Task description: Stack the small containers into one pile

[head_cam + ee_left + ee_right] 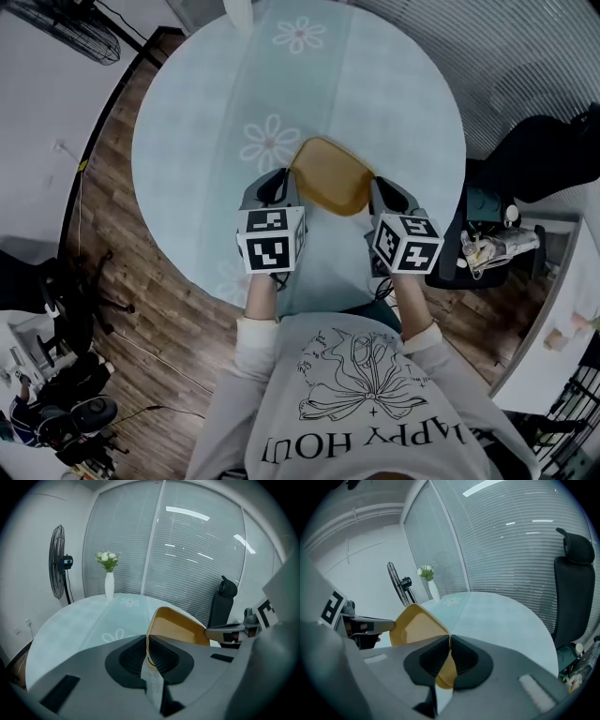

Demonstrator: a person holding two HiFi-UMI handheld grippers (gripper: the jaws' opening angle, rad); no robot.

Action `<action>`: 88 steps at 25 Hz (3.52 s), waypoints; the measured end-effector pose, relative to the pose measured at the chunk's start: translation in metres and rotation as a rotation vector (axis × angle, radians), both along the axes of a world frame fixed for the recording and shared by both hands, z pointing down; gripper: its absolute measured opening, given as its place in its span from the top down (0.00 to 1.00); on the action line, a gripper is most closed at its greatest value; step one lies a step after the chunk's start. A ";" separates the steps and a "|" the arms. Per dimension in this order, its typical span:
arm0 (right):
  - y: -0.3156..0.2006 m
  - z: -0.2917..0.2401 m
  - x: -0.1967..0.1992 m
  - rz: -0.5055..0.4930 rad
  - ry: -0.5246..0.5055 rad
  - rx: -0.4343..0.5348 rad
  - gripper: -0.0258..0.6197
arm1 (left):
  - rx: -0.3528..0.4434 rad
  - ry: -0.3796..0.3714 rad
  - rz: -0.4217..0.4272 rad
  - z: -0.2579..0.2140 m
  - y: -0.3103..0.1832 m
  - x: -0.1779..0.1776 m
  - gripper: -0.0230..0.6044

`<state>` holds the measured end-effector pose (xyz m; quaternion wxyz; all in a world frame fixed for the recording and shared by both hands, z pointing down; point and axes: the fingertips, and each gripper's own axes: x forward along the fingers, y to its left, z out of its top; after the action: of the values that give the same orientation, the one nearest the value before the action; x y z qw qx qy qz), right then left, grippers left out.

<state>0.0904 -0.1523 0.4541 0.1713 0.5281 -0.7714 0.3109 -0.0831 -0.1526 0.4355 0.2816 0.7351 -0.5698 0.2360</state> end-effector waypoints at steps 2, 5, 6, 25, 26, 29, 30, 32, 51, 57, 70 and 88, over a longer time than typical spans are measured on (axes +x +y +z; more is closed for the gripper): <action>0.000 0.004 0.009 0.011 -0.004 -0.012 0.92 | -0.010 -0.005 0.017 0.003 -0.003 0.010 0.92; 0.000 0.011 0.020 0.026 -0.005 -0.038 0.92 | -0.032 -0.010 0.042 0.009 -0.007 0.020 0.92; 0.000 0.013 0.023 0.030 -0.005 -0.047 0.92 | -0.040 -0.013 0.049 0.011 -0.009 0.023 0.92; -0.002 0.055 0.036 0.003 0.002 -0.214 0.92 | -0.195 -0.052 0.075 0.055 -0.014 0.037 0.92; -0.002 0.057 0.036 0.001 0.003 -0.221 0.92 | -0.200 -0.053 0.073 0.057 -0.014 0.037 0.92; -0.004 0.062 0.036 -0.004 0.003 -0.241 0.92 | -0.219 -0.055 0.068 0.062 -0.015 0.036 0.92; -0.004 0.064 0.035 -0.007 0.002 -0.247 0.92 | -0.228 -0.057 0.066 0.064 -0.015 0.036 0.92; -0.004 0.067 0.034 -0.013 0.001 -0.261 0.92 | -0.246 -0.058 0.063 0.068 -0.014 0.035 0.92; -0.012 0.085 0.025 -0.054 0.078 -0.267 0.88 | -0.295 -0.030 0.061 0.099 -0.023 0.029 0.84; -0.019 0.075 0.018 -0.067 0.052 -0.200 0.73 | -0.312 -0.033 0.046 0.108 -0.022 0.025 0.75; -0.036 0.018 0.025 0.010 0.027 0.024 0.86 | -0.040 -0.003 -0.003 0.029 -0.035 0.015 0.81; -0.022 -0.106 0.007 0.014 0.014 0.342 0.94 | 0.382 -0.018 -0.068 -0.112 -0.009 0.004 0.95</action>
<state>0.0973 -0.1738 0.3479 0.0819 0.5570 -0.8083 0.1725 -0.0790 -0.1612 0.3233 0.1398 0.7533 -0.6312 0.1206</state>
